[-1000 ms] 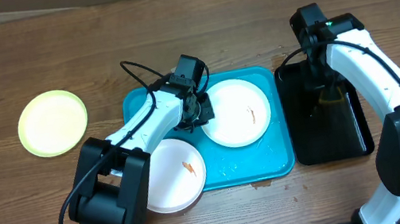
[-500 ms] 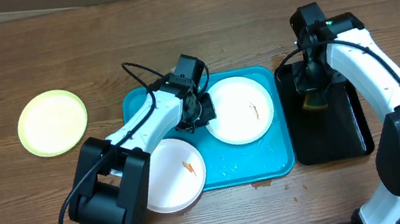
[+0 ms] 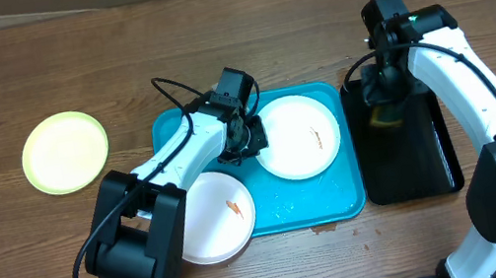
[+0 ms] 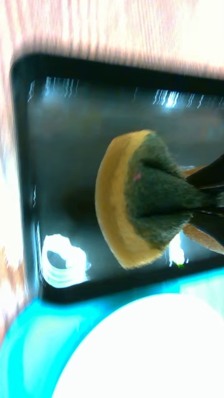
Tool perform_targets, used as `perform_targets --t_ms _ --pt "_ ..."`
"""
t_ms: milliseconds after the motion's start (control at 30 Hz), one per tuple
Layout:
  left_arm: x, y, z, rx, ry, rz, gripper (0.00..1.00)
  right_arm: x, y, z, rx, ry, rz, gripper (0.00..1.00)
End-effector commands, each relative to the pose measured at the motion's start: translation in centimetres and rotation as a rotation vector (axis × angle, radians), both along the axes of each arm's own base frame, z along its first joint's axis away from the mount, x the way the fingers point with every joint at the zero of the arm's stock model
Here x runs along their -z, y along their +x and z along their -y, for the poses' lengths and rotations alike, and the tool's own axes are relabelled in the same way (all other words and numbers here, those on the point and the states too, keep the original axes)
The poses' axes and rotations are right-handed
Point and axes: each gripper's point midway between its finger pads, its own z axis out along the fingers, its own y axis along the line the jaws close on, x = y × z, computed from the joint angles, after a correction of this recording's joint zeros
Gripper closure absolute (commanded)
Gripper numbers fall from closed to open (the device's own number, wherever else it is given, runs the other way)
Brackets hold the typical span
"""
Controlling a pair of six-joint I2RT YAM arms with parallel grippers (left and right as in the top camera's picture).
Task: Clean dirty plates on tray and stack at the side
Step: 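Wipe the white plate surface with the sponge in the right gripper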
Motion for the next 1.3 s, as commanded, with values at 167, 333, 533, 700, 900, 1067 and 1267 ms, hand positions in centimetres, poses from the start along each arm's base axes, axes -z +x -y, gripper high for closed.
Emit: perform_targets --t_ms 167,333,533,700,900,1067,1267 --pt "0.2 -0.3 0.4 0.009 -0.008 -0.009 0.93 -1.8 1.8 -8.1 -0.163 0.131 0.136 0.96" --pt "0.2 -0.4 0.3 0.009 -0.007 -0.011 0.93 -2.3 2.0 -10.0 -0.202 -0.117 0.249 0.96" --pt "0.3 -0.6 0.2 0.025 0.000 -0.017 0.92 -1.1 0.9 -11.0 -0.232 -0.299 0.289 0.96" --pt "0.3 -0.8 0.1 0.026 0.005 -0.023 0.91 2.0 0.1 -10.6 -0.220 -0.326 0.249 0.96" --pt "0.3 -0.8 0.1 0.026 0.006 -0.022 0.91 5.2 0.3 -9.6 -0.206 -0.346 0.210 0.96" --pt "0.3 -0.8 0.1 0.026 0.006 -0.022 0.92 7.2 -0.1 -9.8 -0.232 -0.332 0.160 0.96" --pt "0.3 -0.8 0.1 0.026 0.007 -0.023 0.92 9.1 -1.7 -11.1 -0.253 -0.234 0.064 0.96"
